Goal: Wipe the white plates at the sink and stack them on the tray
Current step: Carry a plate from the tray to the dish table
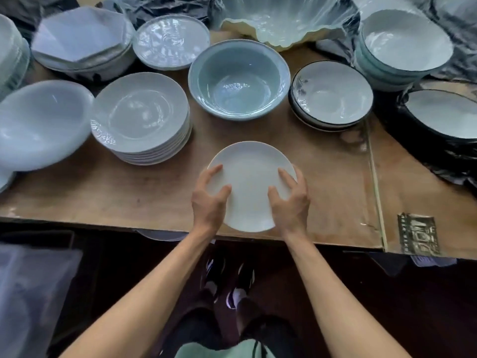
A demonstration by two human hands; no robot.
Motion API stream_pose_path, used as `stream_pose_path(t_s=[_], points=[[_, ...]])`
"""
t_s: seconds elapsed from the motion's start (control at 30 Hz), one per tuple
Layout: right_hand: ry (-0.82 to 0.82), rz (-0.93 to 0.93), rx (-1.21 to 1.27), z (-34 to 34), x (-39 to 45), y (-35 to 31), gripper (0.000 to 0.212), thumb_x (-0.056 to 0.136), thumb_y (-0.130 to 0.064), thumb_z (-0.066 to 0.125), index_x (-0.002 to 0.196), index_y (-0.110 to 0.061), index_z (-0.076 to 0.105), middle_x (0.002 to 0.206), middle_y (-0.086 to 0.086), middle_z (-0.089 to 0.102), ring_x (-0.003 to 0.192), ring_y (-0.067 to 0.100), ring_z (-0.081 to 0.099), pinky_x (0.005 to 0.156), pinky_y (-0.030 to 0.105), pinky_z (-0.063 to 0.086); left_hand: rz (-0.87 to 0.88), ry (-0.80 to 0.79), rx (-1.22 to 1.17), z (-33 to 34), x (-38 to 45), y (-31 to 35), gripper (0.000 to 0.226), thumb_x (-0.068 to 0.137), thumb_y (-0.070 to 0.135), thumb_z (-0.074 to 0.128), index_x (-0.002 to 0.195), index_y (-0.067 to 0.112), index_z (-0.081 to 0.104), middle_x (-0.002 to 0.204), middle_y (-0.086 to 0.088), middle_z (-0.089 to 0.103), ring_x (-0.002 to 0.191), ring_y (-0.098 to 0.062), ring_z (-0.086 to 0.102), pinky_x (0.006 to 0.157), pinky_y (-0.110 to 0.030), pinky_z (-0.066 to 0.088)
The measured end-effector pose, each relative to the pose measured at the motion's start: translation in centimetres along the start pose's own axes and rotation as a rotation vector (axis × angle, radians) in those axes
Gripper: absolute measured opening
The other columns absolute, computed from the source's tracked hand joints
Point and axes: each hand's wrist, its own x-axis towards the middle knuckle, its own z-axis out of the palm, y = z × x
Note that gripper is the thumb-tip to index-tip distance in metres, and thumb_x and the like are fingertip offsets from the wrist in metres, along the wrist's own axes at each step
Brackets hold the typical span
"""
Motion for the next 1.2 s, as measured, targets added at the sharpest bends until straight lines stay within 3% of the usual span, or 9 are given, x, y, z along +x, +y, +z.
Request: stream_pose_path(t_s=[0.13, 0.23, 0.3, 0.57, 0.7, 0.77, 0.9, 1.03, 1.2], points=[[-0.03, 0.022, -0.025, 2.1, 2.1, 2.1, 0.053, 0.084, -0.008, 0.069, 0.136, -0.009, 0.058, 0.144, 0.01, 0.054, 0.135, 0.024, 0.048, 0.113, 0.041, 0.042, -0.04, 0.019, 0.045, 1.4, 3.0, -2.1, 0.047, 0.082, 0.004, 0.07, 0.125, 0.022, 0.069, 0.129, 0.012, 0.064, 0.12, -0.006, 0.058, 0.108, -0.032, 0.045], [-0.072, 0.043, -0.07, 3.4, 3.1, 3.7, 0.048, 0.087, -0.01, 0.067, 0.135, -0.007, 0.061, 0.15, 0.006, 0.045, 0.137, 0.019, 0.043, 0.11, 0.01, 0.031, -0.056, 0.012, 0.071, 2.1, 4.6, -3.3, 0.046, 0.082, 0.004, 0.07, 0.125, 0.021, 0.069, 0.128, 0.012, 0.064, 0.119, -0.008, 0.058, 0.107, -0.037, 0.046], [-0.091, 0.054, -0.078, 3.9, 3.5, 4.5, 0.047, 0.089, -0.011, 0.066, 0.136, -0.008, 0.06, 0.152, 0.005, 0.042, 0.138, 0.017, 0.041, 0.103, -0.001, 0.025, -0.061, 0.011, 0.08, 2.5, 5.2, -4.0, 0.046, 0.082, 0.005, 0.069, 0.125, 0.021, 0.069, 0.128, 0.012, 0.064, 0.119, -0.007, 0.058, 0.107, -0.036, 0.046], [-0.028, 0.016, -0.125, 5.3, 4.1, 5.8, 0.043, 0.089, -0.004, 0.065, 0.132, -0.004, 0.063, 0.148, 0.012, 0.047, 0.135, 0.024, 0.046, 0.101, -0.004, 0.024, -0.072, -0.021, 0.084, 3.2, 6.1, -5.2, 0.048, 0.08, 0.014, 0.065, 0.126, 0.024, 0.068, 0.133, 0.012, 0.063, 0.126, -0.009, 0.055, 0.11, -0.036, 0.044], [-0.029, 0.009, -0.146, 5.6, 4.1, 6.0, 0.044, 0.09, -0.009, 0.061, 0.133, -0.009, 0.063, 0.15, 0.01, 0.044, 0.136, 0.021, 0.044, 0.099, -0.006, 0.024, -0.059, -0.039, 0.122, 3.1, 6.2, -5.4, 0.05, 0.078, 0.021, 0.062, 0.127, 0.028, 0.066, 0.133, 0.013, 0.061, 0.129, -0.011, 0.052, 0.11, -0.035, 0.044], [-0.033, 0.008, -0.155, 5.7, 4.1, 6.1, 0.045, 0.089, -0.014, 0.06, 0.134, -0.012, 0.062, 0.15, 0.008, 0.043, 0.136, 0.02, 0.043, 0.099, -0.003, 0.026, -0.051, -0.067, 0.148, 2.9, 6.2, -5.3, 0.05, 0.078, 0.022, 0.061, 0.127, 0.03, 0.064, 0.133, 0.014, 0.059, 0.128, -0.01, 0.051, 0.11, -0.036, 0.044], [-0.044, 0.032, -0.172, 5.6, 4.3, 5.9, 0.045, 0.088, -0.022, 0.059, 0.132, -0.015, 0.062, 0.149, 0.006, 0.043, 0.134, 0.022, 0.045, 0.101, 0.024, 0.042, -0.014, -0.135, 0.221, 2.4, 6.8, -5.3, 0.047, 0.082, 0.019, 0.063, 0.127, 0.031, 0.061, 0.129, 0.019, 0.055, 0.126, -0.01, 0.049, 0.107, -0.036, 0.043], [-0.071, 0.049, -0.206, 5.3, 4.3, 5.4, 0.044, 0.089, -0.021, 0.061, 0.133, -0.016, 0.061, 0.149, 0.007, 0.043, 0.134, 0.024, 0.043, 0.102, 0.026, 0.039, 0.035, -0.172, 0.294, 2.0, 7.0, -5.0, 0.044, 0.086, 0.018, 0.063, 0.129, 0.027, 0.06, 0.134, 0.017, 0.049, 0.123, 0.001, 0.042, 0.104, -0.029, 0.039], [-0.133, 0.12, -0.24, 4.2, 4.0, 4.2, 0.046, 0.093, -0.019, 0.063, 0.138, -0.016, 0.058, 0.154, 0.007, 0.039, 0.14, 0.025, 0.038, 0.11, 0.03, 0.036, 0.101, -0.29, 0.496, 0.8, 7.6, -3.8, 0.048, 0.089, 0.014, 0.063, 0.137, 0.021, 0.057, 0.161, -0.006, 0.033, 0.147, -0.024, 0.03, 0.116, -0.043, 0.028]])
